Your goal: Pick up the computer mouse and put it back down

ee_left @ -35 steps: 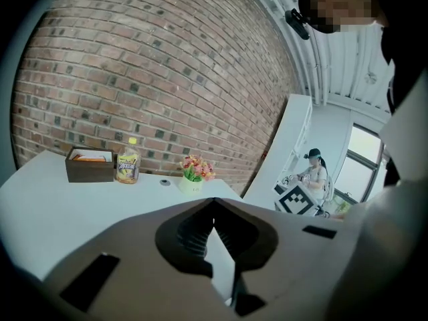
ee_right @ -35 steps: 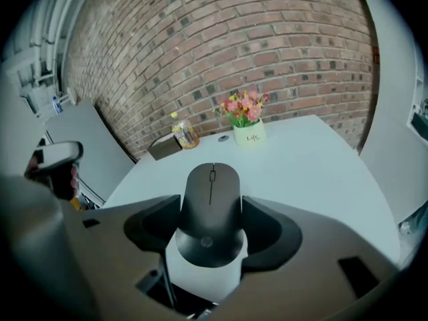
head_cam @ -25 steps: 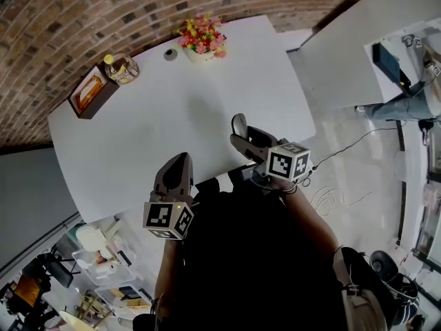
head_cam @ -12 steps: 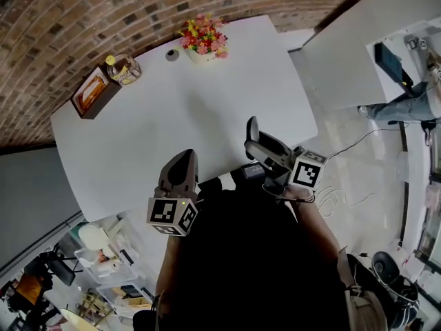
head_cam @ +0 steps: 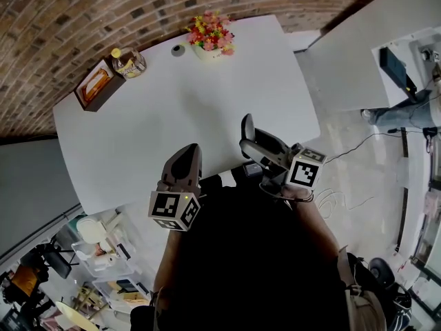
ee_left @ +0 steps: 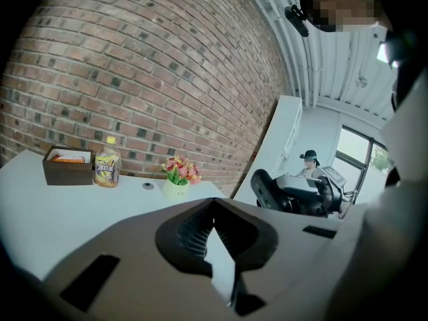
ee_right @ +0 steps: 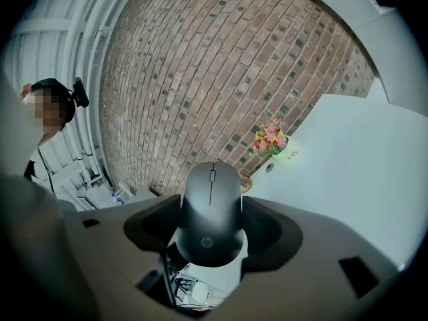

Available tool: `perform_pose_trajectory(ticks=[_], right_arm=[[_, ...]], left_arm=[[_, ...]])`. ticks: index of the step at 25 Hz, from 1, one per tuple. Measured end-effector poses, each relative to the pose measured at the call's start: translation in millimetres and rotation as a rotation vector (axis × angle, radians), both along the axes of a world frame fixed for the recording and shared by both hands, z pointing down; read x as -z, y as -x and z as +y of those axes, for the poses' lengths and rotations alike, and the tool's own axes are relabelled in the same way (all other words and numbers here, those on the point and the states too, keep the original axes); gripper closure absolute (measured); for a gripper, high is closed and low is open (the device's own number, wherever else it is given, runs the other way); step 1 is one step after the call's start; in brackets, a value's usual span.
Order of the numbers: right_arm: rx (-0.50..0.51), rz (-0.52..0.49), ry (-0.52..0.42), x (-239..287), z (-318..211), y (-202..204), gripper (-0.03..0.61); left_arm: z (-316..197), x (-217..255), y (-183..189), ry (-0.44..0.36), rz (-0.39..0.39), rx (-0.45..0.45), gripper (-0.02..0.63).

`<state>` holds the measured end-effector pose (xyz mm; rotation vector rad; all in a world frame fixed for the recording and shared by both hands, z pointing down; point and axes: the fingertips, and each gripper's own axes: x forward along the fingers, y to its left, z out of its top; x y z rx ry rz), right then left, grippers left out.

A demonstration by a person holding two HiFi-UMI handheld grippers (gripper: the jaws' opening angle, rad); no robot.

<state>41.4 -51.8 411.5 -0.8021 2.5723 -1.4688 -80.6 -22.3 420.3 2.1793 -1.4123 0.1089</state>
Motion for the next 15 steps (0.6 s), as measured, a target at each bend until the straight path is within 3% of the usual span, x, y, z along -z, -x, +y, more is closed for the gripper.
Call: perform_pose_trajectory(ticks=[15], right_arm=[[0.032,0.005,0.011,-4.6,5.2,3.1,0.273]], left_arm=[[3.8,0.0,4.4,0.000,0.003,0.016,0.600]])
